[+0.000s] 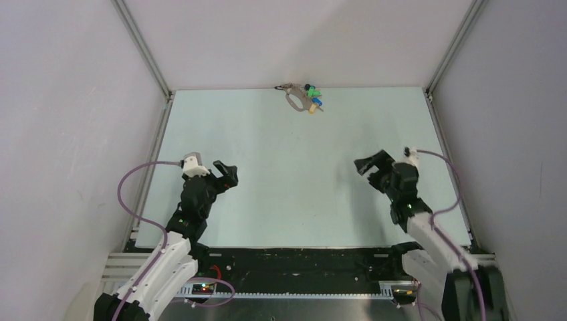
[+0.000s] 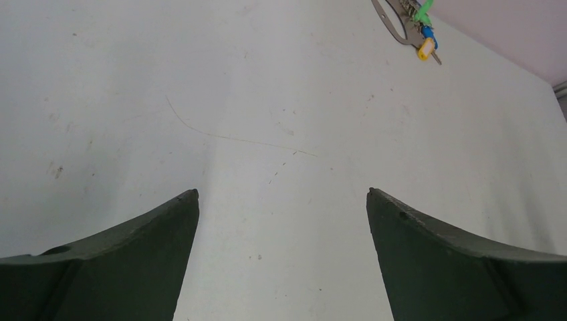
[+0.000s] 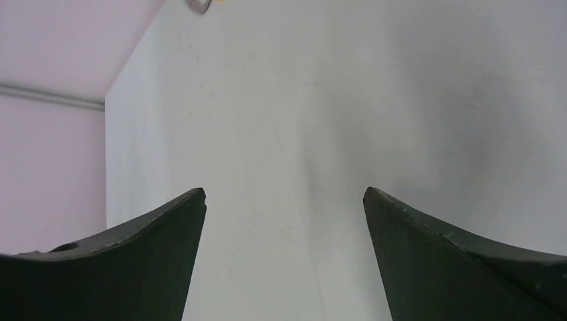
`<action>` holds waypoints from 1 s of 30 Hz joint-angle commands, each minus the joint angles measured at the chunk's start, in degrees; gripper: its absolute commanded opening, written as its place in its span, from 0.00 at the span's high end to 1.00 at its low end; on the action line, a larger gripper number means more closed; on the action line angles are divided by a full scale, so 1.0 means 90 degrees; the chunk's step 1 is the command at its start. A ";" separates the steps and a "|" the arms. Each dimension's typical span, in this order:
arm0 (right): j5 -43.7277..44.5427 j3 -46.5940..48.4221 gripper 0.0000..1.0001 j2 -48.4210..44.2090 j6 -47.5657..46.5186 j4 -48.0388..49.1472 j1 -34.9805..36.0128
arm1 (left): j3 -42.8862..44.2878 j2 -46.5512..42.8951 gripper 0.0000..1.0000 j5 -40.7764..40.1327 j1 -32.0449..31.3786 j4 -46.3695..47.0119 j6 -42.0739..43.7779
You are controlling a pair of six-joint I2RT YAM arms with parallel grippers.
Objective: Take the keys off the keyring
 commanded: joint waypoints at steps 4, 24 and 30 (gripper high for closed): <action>0.0498 0.1801 0.10 0.2883 0.0329 0.2478 0.1101 | 0.0026 0.0017 0.02 0.0171 -0.0051 0.0343 0.0021; 0.0648 0.9356 1.00 1.0096 0.2419 0.2391 0.1692 | -0.0014 -0.0006 0.02 0.0201 -0.0044 0.0377 -0.0067; 0.1563 1.2117 1.00 1.1711 0.2972 0.0427 0.1868 | -0.0008 -0.0009 0.02 0.0196 -0.0044 0.0379 -0.0066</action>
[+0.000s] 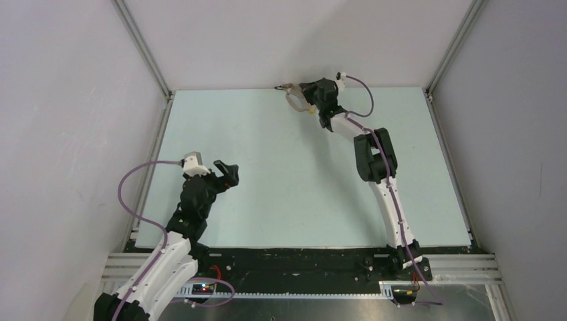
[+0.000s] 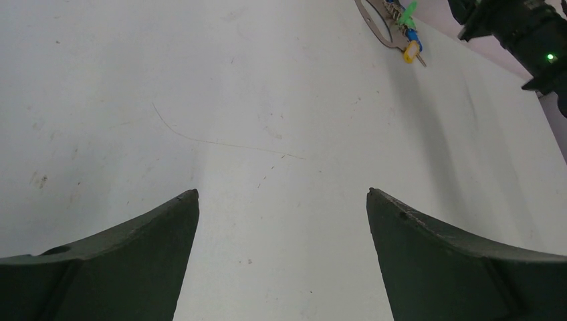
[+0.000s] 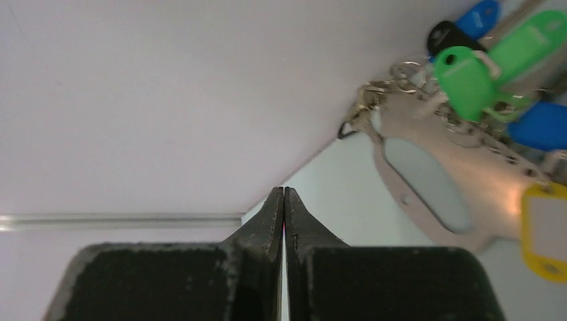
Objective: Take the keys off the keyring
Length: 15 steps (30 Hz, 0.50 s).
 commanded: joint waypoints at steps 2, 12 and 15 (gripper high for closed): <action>0.0880 0.2061 1.00 0.1137 0.1130 -0.1867 0.0146 | 0.0000 -0.0038 0.02 -0.0038 -0.0031 0.0162 -0.0037; 0.1484 0.0600 1.00 0.0418 0.2309 -0.3654 0.0304 | 0.0019 0.0051 0.02 0.0002 -0.0032 0.0160 -0.0055; 0.1865 0.0113 1.00 -0.0061 0.2496 -0.4358 0.0363 | 0.0038 0.0090 0.02 0.0004 -0.0031 0.0159 -0.0064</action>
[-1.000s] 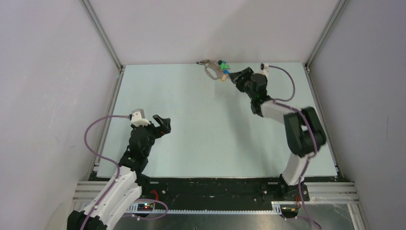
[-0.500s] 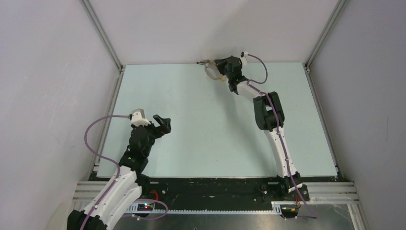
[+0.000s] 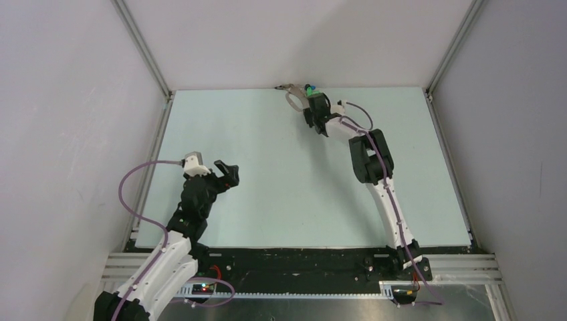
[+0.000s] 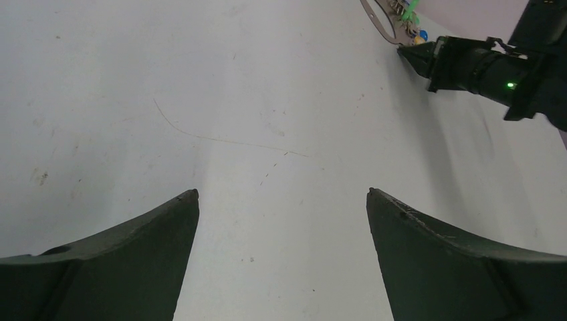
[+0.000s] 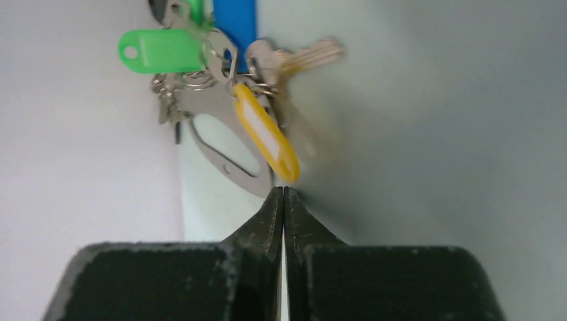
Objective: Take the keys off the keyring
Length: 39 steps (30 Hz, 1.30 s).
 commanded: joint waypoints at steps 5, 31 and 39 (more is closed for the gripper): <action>0.0910 -0.2093 1.00 -0.1806 0.0764 -0.1909 0.0069 | 0.0055 0.0052 0.02 0.0032 -0.0032 0.0161 -0.0064; 0.0342 0.1859 1.00 0.0794 0.0844 -0.1571 -0.0331 | 0.0067 0.0068 0.02 0.0033 -0.0037 0.0161 -0.0076; 0.0740 -0.0997 1.00 -0.0959 0.1164 -0.1354 -0.0320 | 0.0063 0.0066 0.02 0.0019 -0.0036 0.0160 -0.0064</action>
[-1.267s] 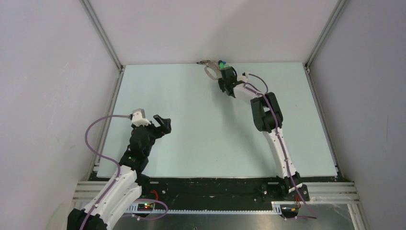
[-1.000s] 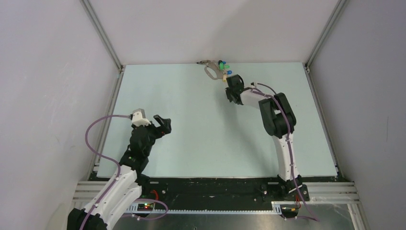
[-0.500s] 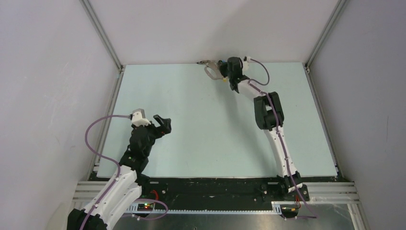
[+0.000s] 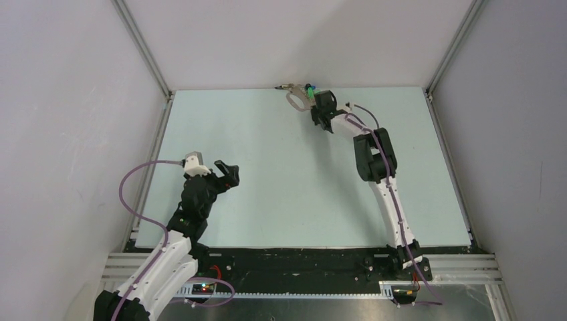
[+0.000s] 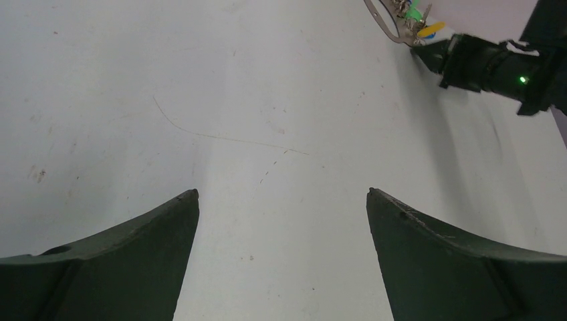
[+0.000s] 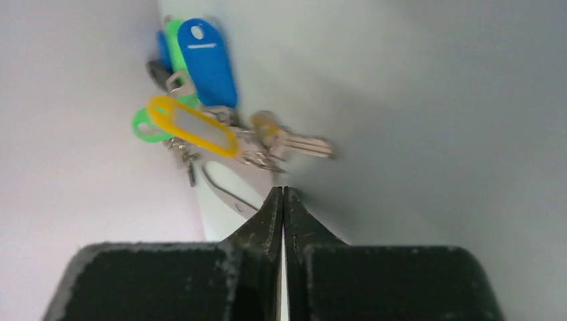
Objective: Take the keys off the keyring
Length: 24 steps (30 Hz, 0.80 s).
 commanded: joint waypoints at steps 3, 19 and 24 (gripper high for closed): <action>0.0646 -0.2519 1.00 -0.1638 0.0485 -0.0320 -0.0008 | 0.0059 -0.0018 0.02 -0.0009 -0.0031 0.0148 -0.0014; -0.0086 -0.2787 0.30 -0.1883 -0.1508 0.1823 -0.0272 | 0.0015 -0.0172 0.02 -0.0006 -0.0038 0.0151 -0.0007; -0.0407 -0.1347 0.36 -0.0892 -0.1879 0.1701 -0.0319 | 0.0009 -0.0147 0.02 0.0000 -0.0033 0.0150 -0.0003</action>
